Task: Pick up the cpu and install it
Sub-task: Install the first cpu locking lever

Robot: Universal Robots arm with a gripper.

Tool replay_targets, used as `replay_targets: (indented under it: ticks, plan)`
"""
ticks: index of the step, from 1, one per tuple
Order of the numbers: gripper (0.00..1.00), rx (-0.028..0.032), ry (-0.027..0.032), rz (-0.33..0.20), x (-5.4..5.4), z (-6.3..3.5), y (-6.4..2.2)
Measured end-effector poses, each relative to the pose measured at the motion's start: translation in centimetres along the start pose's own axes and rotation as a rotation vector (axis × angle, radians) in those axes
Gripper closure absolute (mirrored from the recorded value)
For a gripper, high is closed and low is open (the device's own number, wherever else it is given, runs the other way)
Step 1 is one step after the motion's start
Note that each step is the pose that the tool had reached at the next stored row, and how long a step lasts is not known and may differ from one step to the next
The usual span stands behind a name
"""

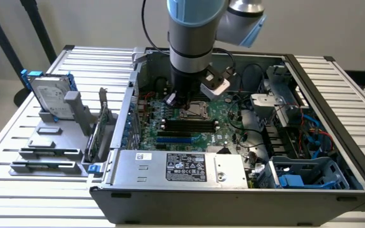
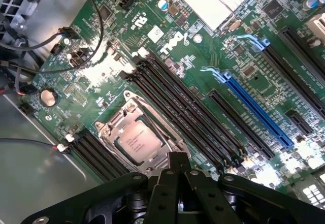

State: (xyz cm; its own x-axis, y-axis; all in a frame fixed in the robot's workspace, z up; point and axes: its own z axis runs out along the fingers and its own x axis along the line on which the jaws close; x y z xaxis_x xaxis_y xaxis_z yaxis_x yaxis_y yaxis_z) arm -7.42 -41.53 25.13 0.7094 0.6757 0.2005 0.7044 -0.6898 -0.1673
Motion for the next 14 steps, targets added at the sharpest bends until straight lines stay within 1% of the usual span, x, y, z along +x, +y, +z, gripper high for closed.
replay_targets:
  ticks: [4, 7, 14]
  plan:
    - [0.89, 0.0007, 0.0003, 0.000, -0.3, 0.03, -0.30]
    - [0.89, 0.0009, 0.0003, 0.000, -0.5, 0.17, -0.38]
    - [0.89, 0.0047, 0.0042, 0.000, -0.9, 1.15, -0.47]
